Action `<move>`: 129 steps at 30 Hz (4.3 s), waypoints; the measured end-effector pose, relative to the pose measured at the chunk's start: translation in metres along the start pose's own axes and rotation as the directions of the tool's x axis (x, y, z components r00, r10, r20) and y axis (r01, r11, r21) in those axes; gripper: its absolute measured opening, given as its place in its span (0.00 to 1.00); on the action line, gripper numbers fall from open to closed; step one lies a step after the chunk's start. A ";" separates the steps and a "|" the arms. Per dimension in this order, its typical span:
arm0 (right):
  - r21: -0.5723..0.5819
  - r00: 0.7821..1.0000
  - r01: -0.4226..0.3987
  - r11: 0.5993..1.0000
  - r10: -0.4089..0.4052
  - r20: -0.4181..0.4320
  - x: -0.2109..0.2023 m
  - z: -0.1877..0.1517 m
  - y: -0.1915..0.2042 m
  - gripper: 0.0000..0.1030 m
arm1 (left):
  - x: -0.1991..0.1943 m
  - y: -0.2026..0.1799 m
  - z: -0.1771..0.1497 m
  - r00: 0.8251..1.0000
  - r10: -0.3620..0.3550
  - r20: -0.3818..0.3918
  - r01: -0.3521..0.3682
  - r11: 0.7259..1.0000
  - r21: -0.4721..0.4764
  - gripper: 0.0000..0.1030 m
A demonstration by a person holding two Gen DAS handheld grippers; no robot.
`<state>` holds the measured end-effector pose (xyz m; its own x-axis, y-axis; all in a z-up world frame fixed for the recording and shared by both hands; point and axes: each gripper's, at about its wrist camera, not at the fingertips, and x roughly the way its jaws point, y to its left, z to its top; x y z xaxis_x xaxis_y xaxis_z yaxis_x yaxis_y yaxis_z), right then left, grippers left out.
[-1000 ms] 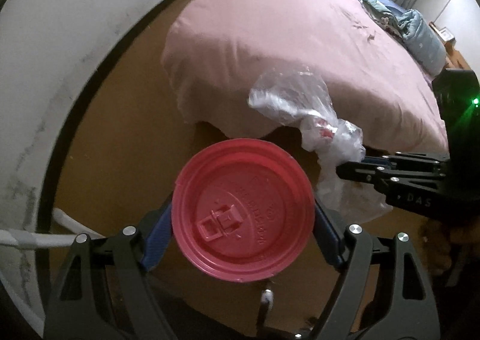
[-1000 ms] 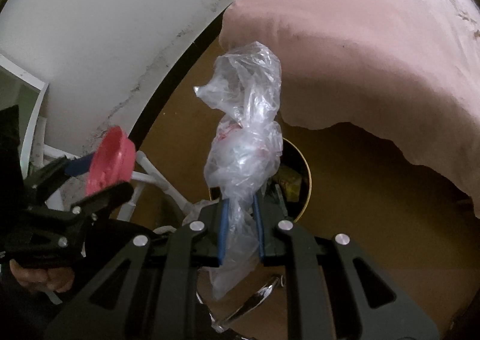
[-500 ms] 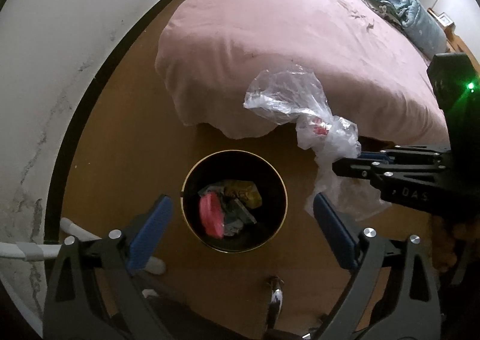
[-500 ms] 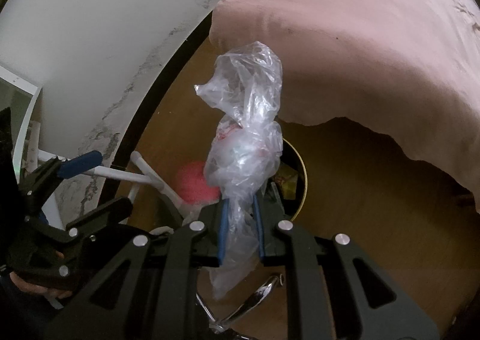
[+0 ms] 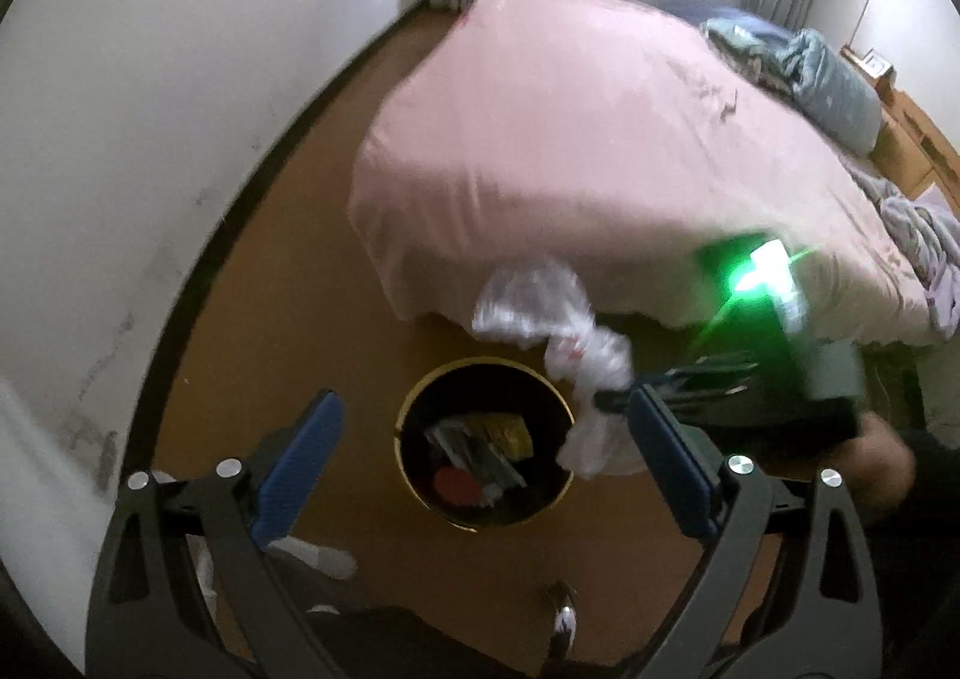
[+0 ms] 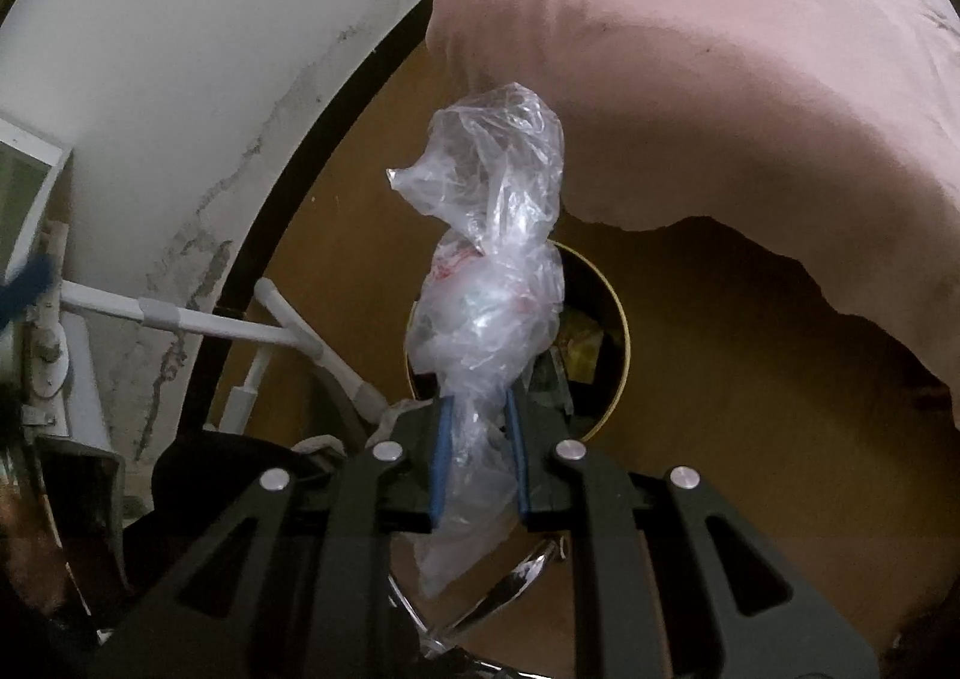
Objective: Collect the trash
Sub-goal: 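Carry the red lid and plastic bag over the bin and open both tools, then move both open tools back over the desk, then grasp the gray cloth with the right tool while the left tool grasps the white booklet, then carry the gray cloth and white booklet over the bin and open both tools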
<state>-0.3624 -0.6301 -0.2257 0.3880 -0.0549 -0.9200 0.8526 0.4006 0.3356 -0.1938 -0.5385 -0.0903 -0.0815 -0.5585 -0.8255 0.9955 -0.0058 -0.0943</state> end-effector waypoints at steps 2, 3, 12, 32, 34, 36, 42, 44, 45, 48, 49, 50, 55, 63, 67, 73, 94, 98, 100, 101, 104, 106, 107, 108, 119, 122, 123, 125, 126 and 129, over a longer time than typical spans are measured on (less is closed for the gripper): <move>-0.008 1.000 0.020 1.000 -0.020 0.000 -0.001 0.003 0.007 0.36 | -0.030 0.006 0.001 0.998 0.020 0.052 -0.020 1.000 -0.007 0.91; -0.020 0.999 0.030 0.999 -0.029 0.012 -0.005 0.003 0.012 0.45 | -0.050 0.011 -0.001 0.995 0.024 0.093 -0.022 1.000 -0.018 0.91; -0.225 0.968 0.139 0.964 -0.084 0.237 -0.096 -0.013 0.114 0.75 | -0.180 0.068 -0.044 0.945 0.196 0.262 -0.135 0.963 -0.233 0.92; -0.793 0.951 -0.271 0.545 0.277 -0.135 -0.057 -0.158 0.565 0.95 | -0.381 0.249 -0.365 0.681 0.698 -0.221 -0.564 0.308 -0.766 0.94; -0.816 0.951 -0.291 0.499 0.245 -0.189 -0.044 -0.178 0.597 0.95 | -0.390 0.260 -0.393 0.688 0.674 -0.268 -0.548 0.241 -0.801 0.94; -0.835 0.950 -0.294 0.465 0.235 -0.203 -0.035 -0.193 0.623 0.95 | -0.396 0.266 -0.412 0.711 0.651 -0.265 -0.512 0.221 -0.830 0.94; -0.876 0.963 -0.246 0.415 0.207 -0.172 -0.016 -0.215 0.676 0.90 | -0.392 0.274 -0.433 0.723 0.623 -0.300 -0.507 0.182 -0.843 0.94; -0.875 0.965 -0.244 0.419 0.195 -0.176 -0.010 -0.216 0.681 0.77 | -0.390 0.278 -0.432 0.732 0.612 -0.299 -0.494 0.174 -0.852 0.94; -0.871 0.965 -0.246 0.424 0.188 -0.181 -0.005 -0.215 0.682 0.73 | -0.390 0.282 -0.432 0.735 0.607 -0.302 -0.490 0.168 -0.855 0.94; -0.865 0.962 -0.258 0.430 0.194 -0.190 0.006 -0.206 0.689 0.48 | -0.389 0.284 -0.428 0.736 0.601 -0.311 -0.496 0.166 -0.853 0.94; -0.862 0.956 -0.279 0.424 0.211 -0.206 0.005 -0.203 0.688 0.22 | -0.389 0.285 -0.424 0.733 0.605 -0.311 -0.499 0.167 -0.850 0.94; -0.853 0.945 -0.307 0.421 0.238 -0.223 0.002 -0.199 0.686 0.19 | -0.389 0.285 -0.420 0.730 0.608 -0.313 -0.504 0.170 -0.847 0.94; -0.841 0.939 -0.310 0.444 0.279 -0.200 -0.017 -0.175 0.654 0.17 | -0.370 0.305 -0.375 0.718 0.620 -0.315 -0.529 0.192 -0.827 0.94; -0.812 0.932 -0.314 0.491 0.322 -0.166 -0.046 -0.143 0.601 0.17 | -0.319 0.328 -0.334 0.653 0.621 -0.435 -0.652 0.168 -0.740 0.94; -0.806 0.926 -0.325 0.495 0.340 -0.165 -0.055 -0.137 0.585 0.17 | -0.322 0.326 -0.357 0.655 0.585 -0.477 -0.656 0.128 -0.744 0.94; -0.806 0.924 -0.332 0.490 0.342 -0.173 -0.059 -0.137 0.569 0.17 | -0.347 0.311 -0.399 0.679 0.567 -0.466 -0.631 0.127 -0.765 0.94; -0.758 0.955 -0.194 0.622 0.296 -0.002 -0.103 -0.089 0.445 0.17 | -0.342 0.307 -0.352 0.827 0.481 -0.290 -0.498 0.390 -0.774 0.53; -0.634 0.947 -0.148 0.759 0.294 0.131 -0.111 -0.057 0.366 0.17 | -0.299 0.267 -0.273 0.862 0.478 -0.172 -0.455 0.576 -0.679 0.53; -0.557 0.944 -0.108 0.823 0.260 0.201 -0.116 -0.043 0.319 0.17 | -0.270 0.237 -0.224 0.890 0.447 -0.089 -0.405 0.686 -0.604 0.53; -0.514 0.945 -0.095 0.852 0.239 0.221 -0.117 -0.036 0.294 0.17 | -0.258 0.223 -0.204 0.900 0.432 -0.056 -0.385 0.729 -0.567 0.53; -0.413 0.951 -0.050 0.909 0.169 0.258 -0.117 -0.023 0.236 0.17 | -0.211 0.175 -0.142 0.940 0.339 0.025 -0.295 0.850 -0.436 0.53; -0.339 0.955 -0.016 0.941 0.114 0.273 -0.114 -0.016 0.195 0.17 | -0.176 0.142 -0.108 0.969 0.243 0.052 -0.209 0.911 -0.356 0.53; -0.312 0.956 -0.009 0.950 0.099 0.275 -0.113 -0.014 0.180 0.17 | -0.162 0.129 -0.096 0.975 0.216 0.051 -0.188 0.927 -0.325 0.53; -0.285 0.958 -0.004 0.959 0.085 0.273 -0.110 -0.012 0.162 0.17 | -0.147 0.115 -0.085 0.980 0.192 0.049 -0.170 0.941 -0.292 0.53; -0.142 0.988 0.051 0.989 -0.029 0.152 -0.042 0.000 0.043 0.17 | -0.003 0.024 -0.024 0.996 0.075 -0.048 -0.081 0.990 -0.114 0.53; -0.119 0.992 0.032 0.992 -0.017 0.124 -0.027 0.002 0.028 0.17 | 0.026 0.012 -0.018 0.996 0.038 -0.084 -0.044 0.996 -0.076 0.53; -0.113 0.994 0.028 0.993 -0.015 0.113 -0.021 0.003 0.024 0.17 | 0.038 0.011 -0.018 0.995 0.016 -0.103 -0.024 0.996 -0.081 0.53; -0.102 0.996 0.018 0.995 -0.009 0.088 -0.010 0.005 0.015 0.17 | 0.064 0.017 -0.021 0.990 -0.023 -0.142 0.008 0.995 -0.103 0.53; -0.104 0.997 0.015 0.994 -0.007 0.076 -0.005 0.006 0.008 0.17 | 0.075 0.019 -0.022 0.986 -0.042 -0.162 0.024 0.993 -0.112 0.53; -0.105 0.999 0.016 0.994 -0.011 0.048 0.008 0.010 0.005 0.17 | 0.112 0.024 -0.037 0.970 -0.101 -0.223 0.068 0.987 -0.148 0.53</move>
<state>-0.3514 -0.6378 -0.2296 0.3949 -0.1035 -0.9129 0.8172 0.4936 0.2976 -0.1809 -0.5703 -0.2057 -0.1899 -0.3559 -0.9150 0.9695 0.0791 -0.2320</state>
